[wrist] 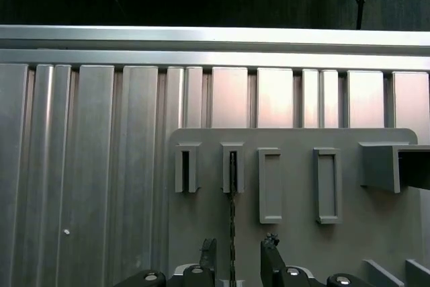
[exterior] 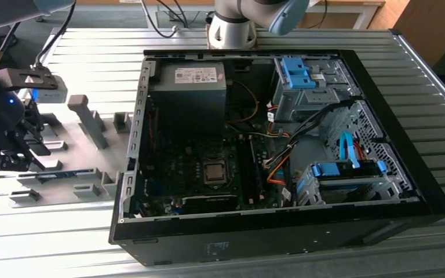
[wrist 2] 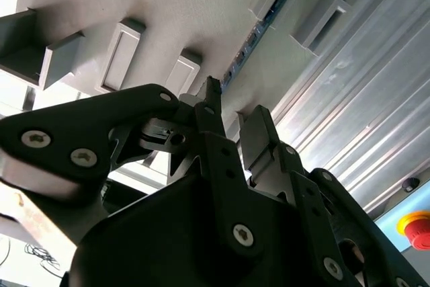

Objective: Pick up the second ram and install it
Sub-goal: 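Pick up the second ram and move it above second insertion slot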

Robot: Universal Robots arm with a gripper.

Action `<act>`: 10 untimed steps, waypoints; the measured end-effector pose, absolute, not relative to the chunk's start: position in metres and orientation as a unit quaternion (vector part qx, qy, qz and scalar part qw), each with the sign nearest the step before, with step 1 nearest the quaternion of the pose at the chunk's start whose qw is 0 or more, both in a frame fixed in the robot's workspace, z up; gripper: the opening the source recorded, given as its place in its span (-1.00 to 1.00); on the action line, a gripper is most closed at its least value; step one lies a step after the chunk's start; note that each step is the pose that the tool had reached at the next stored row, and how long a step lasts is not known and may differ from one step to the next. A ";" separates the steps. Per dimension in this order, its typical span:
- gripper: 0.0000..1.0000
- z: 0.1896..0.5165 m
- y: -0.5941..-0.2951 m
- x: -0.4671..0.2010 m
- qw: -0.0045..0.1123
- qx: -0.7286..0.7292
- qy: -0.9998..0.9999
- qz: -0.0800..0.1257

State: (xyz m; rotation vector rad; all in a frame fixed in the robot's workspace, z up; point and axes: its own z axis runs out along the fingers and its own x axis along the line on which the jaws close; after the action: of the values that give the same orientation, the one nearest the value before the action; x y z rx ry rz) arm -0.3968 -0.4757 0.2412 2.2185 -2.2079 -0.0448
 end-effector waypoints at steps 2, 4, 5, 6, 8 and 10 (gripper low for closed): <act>-0.22 0.239 -0.476 -0.397 0.006 0.709 -0.705 -0.014; -0.22 0.237 -0.477 -0.397 0.006 0.709 -0.705 -0.014; -0.22 0.236 -0.477 -0.397 0.006 0.709 -0.705 -0.014; -0.22 0.235 -0.477 -0.397 0.006 0.709 -0.705 -0.014; -0.22 0.235 -0.477 -0.397 0.006 0.709 -0.705 -0.014; -0.22 0.235 -0.477 -0.397 0.006 0.709 -0.705 -0.014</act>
State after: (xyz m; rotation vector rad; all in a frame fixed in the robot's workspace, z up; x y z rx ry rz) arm -0.3968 -0.4767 0.2351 2.2180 -2.2076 -0.0439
